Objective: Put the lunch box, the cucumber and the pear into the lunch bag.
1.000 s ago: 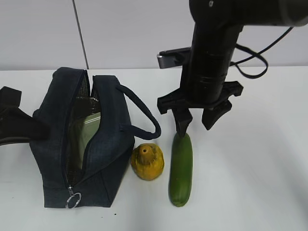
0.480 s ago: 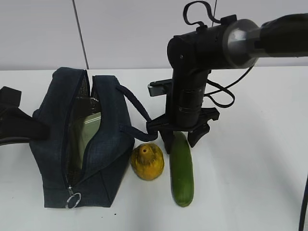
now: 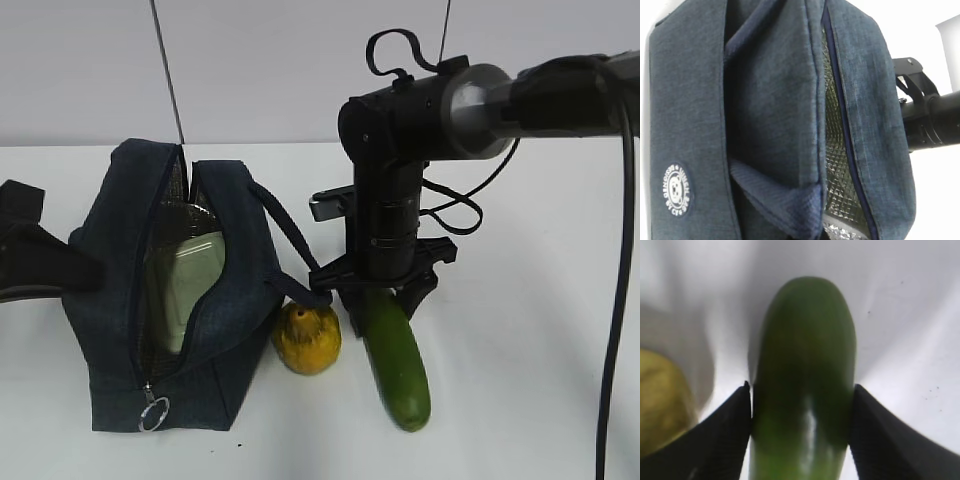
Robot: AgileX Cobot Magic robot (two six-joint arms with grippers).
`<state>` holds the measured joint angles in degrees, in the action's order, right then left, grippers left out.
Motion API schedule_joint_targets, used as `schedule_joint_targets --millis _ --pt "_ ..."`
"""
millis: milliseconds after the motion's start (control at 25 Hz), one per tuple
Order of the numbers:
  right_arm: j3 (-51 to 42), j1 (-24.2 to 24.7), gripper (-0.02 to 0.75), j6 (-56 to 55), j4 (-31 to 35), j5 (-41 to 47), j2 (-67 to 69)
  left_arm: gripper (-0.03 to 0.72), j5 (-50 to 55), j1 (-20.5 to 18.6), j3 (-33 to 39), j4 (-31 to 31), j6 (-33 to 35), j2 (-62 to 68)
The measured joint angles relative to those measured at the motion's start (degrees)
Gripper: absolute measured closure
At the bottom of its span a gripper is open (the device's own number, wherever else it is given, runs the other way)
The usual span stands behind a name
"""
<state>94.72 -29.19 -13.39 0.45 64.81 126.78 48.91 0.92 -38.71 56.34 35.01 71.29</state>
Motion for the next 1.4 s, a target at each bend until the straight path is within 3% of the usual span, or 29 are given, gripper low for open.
schedule_joint_targets --millis 200,400,600,1000,1160,1400 --pt "0.2 0.0 0.350 0.0 -1.3 0.6 0.0 0.704 0.0 0.0 0.0 0.0 0.0 0.0" --pt "2.8 0.0 0.364 0.8 -3.9 3.3 0.3 0.704 0.0 0.0 0.0 0.0 0.0 0.0" --pt "10.7 0.0 0.364 1.0 -8.1 4.8 0.4 0.704 0.0 0.0 0.0 0.0 0.0 0.0" --pt "26.8 0.0 0.367 2.8 -8.5 5.6 -6.6 0.704 0.0 0.0 0.0 0.0 0.0 0.0" --pt "33.2 0.0 0.367 7.1 -3.2 6.5 -8.4 0.704 0.0 0.0 0.0 0.0 0.0 0.0" --pt "35.1 0.0 0.367 14.7 15.9 7.2 -8.1 0.704 0.0 0.0 0.0 0.0 0.0 0.0"
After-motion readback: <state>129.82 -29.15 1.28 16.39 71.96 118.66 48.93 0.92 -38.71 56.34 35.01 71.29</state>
